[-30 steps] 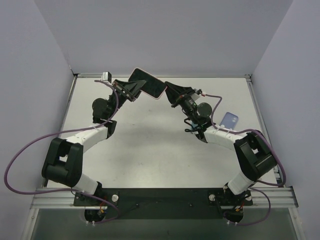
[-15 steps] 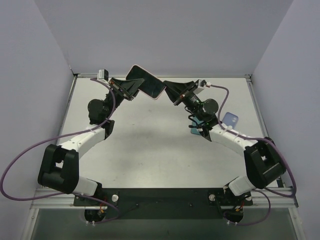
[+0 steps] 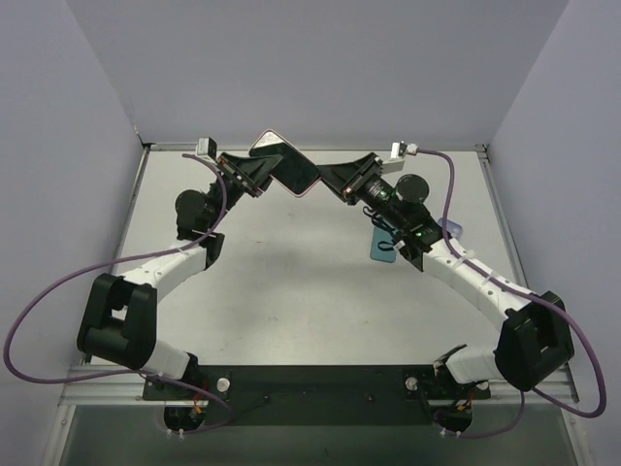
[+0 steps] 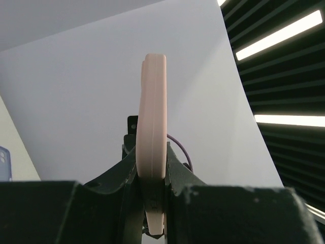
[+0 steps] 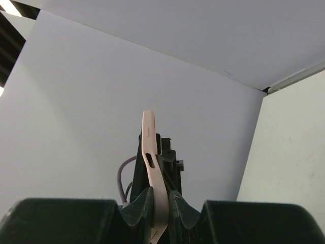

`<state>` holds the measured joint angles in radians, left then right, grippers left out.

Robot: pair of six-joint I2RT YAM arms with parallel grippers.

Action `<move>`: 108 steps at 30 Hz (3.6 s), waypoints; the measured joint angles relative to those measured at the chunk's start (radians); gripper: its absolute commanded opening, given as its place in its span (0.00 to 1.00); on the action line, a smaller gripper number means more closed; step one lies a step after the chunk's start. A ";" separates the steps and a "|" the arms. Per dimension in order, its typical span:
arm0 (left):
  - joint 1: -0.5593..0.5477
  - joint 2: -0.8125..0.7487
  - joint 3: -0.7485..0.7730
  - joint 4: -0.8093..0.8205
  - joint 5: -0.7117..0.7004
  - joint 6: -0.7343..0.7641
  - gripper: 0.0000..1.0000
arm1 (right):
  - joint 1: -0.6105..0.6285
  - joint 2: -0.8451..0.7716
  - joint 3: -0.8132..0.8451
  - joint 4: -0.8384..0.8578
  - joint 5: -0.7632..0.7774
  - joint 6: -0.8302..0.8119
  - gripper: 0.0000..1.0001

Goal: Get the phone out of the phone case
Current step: Remove the phone case from the phone.

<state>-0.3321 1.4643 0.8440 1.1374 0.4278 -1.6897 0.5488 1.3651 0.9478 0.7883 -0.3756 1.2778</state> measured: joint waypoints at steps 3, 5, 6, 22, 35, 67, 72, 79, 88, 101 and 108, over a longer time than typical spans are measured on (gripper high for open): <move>0.000 0.010 0.000 -0.013 -0.003 0.000 0.00 | 0.000 0.010 0.018 -0.044 -0.008 -0.049 0.15; 0.000 0.010 0.000 -0.026 0.003 0.007 0.00 | 0.000 0.022 0.030 -0.071 -0.042 -0.072 0.16; -0.001 0.010 0.000 -0.031 0.005 0.012 0.00 | 0.001 0.027 0.034 -0.077 -0.057 -0.076 0.17; -0.018 0.060 -0.014 -0.018 -0.035 -0.021 0.00 | 0.000 0.158 0.102 -0.034 -0.334 -0.055 0.00; -0.093 0.134 -0.064 -0.005 0.011 0.016 0.06 | -0.039 0.026 0.048 -0.425 -0.289 -0.215 0.00; -0.258 0.070 -0.212 -0.597 0.272 0.626 0.97 | 0.236 -0.005 -0.135 -1.021 0.560 -0.685 0.00; -0.267 0.068 -0.150 -0.838 0.151 0.721 0.95 | 0.355 0.087 -0.135 -1.017 0.682 -0.730 0.00; -0.300 0.068 -0.093 -1.012 0.032 0.801 0.89 | 0.369 0.129 -0.136 -0.949 0.691 -0.764 0.00; -0.301 0.093 -0.094 -1.025 0.005 0.803 0.89 | 0.359 0.167 -0.153 -0.794 0.618 -0.797 0.00; -0.301 0.148 -0.093 -1.028 -0.014 0.835 0.80 | 0.287 0.145 -0.245 -0.556 0.454 -0.750 0.00; -0.301 0.190 -0.079 -1.036 -0.030 0.856 0.72 | 0.275 0.123 -0.268 -0.528 0.423 -0.745 0.00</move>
<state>-0.6327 1.6547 0.7647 0.1013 0.3981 -0.8333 0.8242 1.4883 0.6796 0.2600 0.0471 0.5331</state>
